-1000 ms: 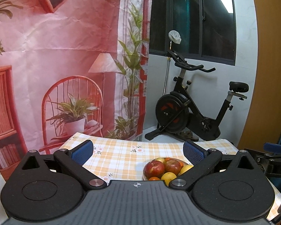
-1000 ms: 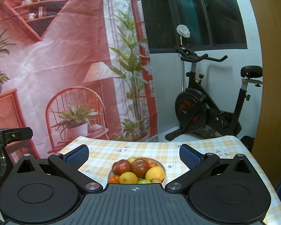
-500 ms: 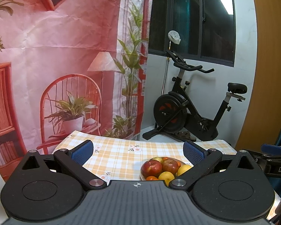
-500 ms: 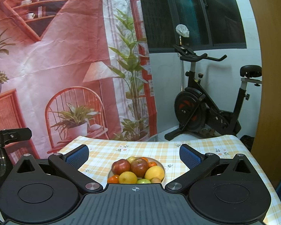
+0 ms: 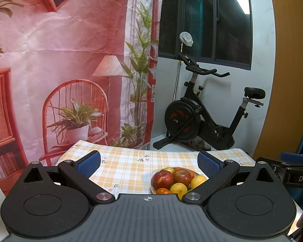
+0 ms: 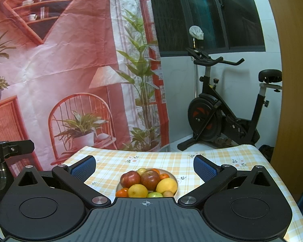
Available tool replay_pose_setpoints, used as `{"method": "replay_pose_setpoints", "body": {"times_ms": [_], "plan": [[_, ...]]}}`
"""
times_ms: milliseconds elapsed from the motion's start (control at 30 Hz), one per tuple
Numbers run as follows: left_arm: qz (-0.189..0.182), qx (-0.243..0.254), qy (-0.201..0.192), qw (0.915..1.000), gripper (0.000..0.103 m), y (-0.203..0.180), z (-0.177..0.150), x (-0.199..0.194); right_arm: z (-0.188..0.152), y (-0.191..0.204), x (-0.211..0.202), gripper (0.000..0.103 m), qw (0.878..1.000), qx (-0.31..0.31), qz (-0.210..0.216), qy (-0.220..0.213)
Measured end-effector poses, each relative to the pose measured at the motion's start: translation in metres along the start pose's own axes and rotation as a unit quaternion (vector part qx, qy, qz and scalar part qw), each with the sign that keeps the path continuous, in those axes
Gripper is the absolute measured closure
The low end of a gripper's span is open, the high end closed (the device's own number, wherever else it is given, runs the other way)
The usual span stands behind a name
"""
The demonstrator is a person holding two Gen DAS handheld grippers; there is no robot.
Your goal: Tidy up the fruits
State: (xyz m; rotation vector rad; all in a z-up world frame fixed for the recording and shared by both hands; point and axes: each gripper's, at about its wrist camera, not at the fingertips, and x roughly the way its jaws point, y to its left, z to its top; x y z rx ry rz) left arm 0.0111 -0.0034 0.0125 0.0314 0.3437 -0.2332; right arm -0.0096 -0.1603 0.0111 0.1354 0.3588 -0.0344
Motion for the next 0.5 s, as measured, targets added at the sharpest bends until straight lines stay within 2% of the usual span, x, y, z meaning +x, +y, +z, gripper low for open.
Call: {"method": "replay_pose_setpoints", "body": {"times_ms": [500], "plan": [[0.0,0.008,0.001,1.0,0.0,0.0003,-0.0027,-0.0001,0.0,-0.0004,-0.0001,0.0,1.0,0.0,0.0,0.0]]}}
